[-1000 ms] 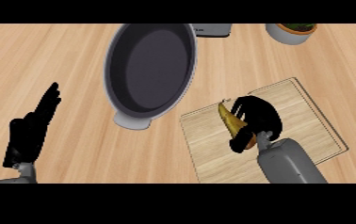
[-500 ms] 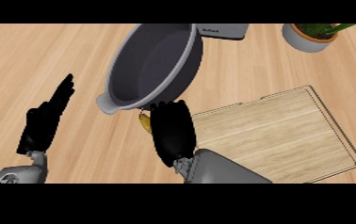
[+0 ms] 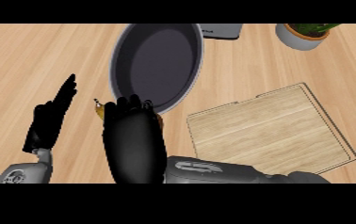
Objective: Pick the pear from the tray and place it in the pot
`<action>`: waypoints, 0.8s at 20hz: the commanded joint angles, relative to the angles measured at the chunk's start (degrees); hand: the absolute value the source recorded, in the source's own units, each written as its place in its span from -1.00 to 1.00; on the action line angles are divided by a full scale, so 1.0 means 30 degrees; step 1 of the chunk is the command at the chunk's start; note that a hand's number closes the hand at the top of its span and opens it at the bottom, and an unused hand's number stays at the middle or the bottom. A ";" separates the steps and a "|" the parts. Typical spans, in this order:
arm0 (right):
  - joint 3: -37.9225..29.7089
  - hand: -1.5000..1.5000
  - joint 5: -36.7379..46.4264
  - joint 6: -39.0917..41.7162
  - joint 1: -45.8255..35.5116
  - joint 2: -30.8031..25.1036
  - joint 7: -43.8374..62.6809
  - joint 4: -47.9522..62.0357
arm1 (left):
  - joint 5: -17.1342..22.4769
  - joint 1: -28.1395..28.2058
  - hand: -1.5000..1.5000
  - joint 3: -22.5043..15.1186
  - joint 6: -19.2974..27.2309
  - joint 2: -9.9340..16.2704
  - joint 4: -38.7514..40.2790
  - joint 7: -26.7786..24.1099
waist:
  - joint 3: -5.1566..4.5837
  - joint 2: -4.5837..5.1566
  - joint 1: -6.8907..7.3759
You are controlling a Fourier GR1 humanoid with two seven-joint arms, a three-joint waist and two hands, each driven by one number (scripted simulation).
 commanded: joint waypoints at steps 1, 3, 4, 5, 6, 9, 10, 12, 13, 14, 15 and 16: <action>0.0043 1.00 0.0068 -0.2839 -0.1558 0.0166 0.3232 -0.0176 | -0.0084 0.0178 0.00 0.0103 0.0019 0.0050 0.0339 -0.0481 | 0.0003 0.0091 -0.0160; -0.0329 1.00 -0.0147 -0.3150 -0.2372 0.0166 0.3585 -0.0157 | -0.0300 -0.0025 0.00 0.0049 0.0382 -0.0137 0.0263 -0.0224 | 0.0002 0.0081 -0.0216; -0.0339 1.00 -0.0185 -0.3760 -0.2295 0.0166 0.3621 -0.0037 | 0.0008 -0.0689 0.00 0.0411 0.0030 0.0359 0.0053 0.0535 | 0.0025 0.0091 -0.0447; -0.0666 1.00 -0.0123 -0.3897 -0.2772 0.0166 0.3816 -0.0312 | 0.0017 0.0082 0.00 0.0240 0.0248 -0.0214 0.0523 -0.0353 | 0.0000 0.0085 -0.0424; -0.0915 1.00 -0.0291 -0.4783 -0.2785 0.0165 0.3278 0.0833 | 0.0180 0.0031 0.00 0.0430 -0.0175 0.0359 -0.0120 0.0008 | 0.0020 0.0141 -0.0339; -0.1345 1.00 -0.0566 -0.5608 -0.3990 0.0165 0.3090 0.1342 | -0.0226 0.0354 0.00 0.0238 0.0113 0.0018 0.0921 -0.1056 | -0.0013 0.0231 -0.0503; -0.1412 1.00 -0.0864 -0.5718 -0.4314 0.0165 0.3158 0.1813 | 0.0166 0.0312 0.00 0.0575 -0.0162 0.0327 0.0430 -0.0774 | -0.0002 0.0178 -0.0453; -0.1640 1.00 -0.1098 -0.6372 -0.4732 0.0165 0.3135 0.2603 | 0.0157 0.0313 0.00 0.0565 -0.0062 0.0213 0.0294 -0.0661 | 0.0002 0.0195 -0.0485; -0.2200 1.00 -0.1572 -0.6466 -0.5456 0.0165 0.2646 0.2935 | 0.0185 -0.0154 0.00 0.0954 0.0004 0.0595 0.0231 -0.0030 | 0.0009 0.0209 -0.0471; -0.2251 1.00 -0.1920 -0.6594 -0.5814 0.0165 0.2629 0.3599 | -0.0096 0.0065 0.00 0.0267 0.0138 0.0053 -0.0253 -0.0015 | 0.0007 0.0207 -0.0355; -0.3087 1.00 -0.2306 -0.7216 -0.5778 0.0165 0.0958 0.4387 | 0.0044 0.0612 0.00 0.0649 0.0118 0.0294 -0.0426 -0.0215 | 0.0026 0.0209 -0.0792; -0.2646 1.00 -0.2604 -0.7668 -0.5958 0.0166 0.1448 0.4899 | 0.0068 0.0228 0.00 0.0650 0.0153 0.0142 0.0078 -0.0319 | 0.0007 0.0265 -0.0674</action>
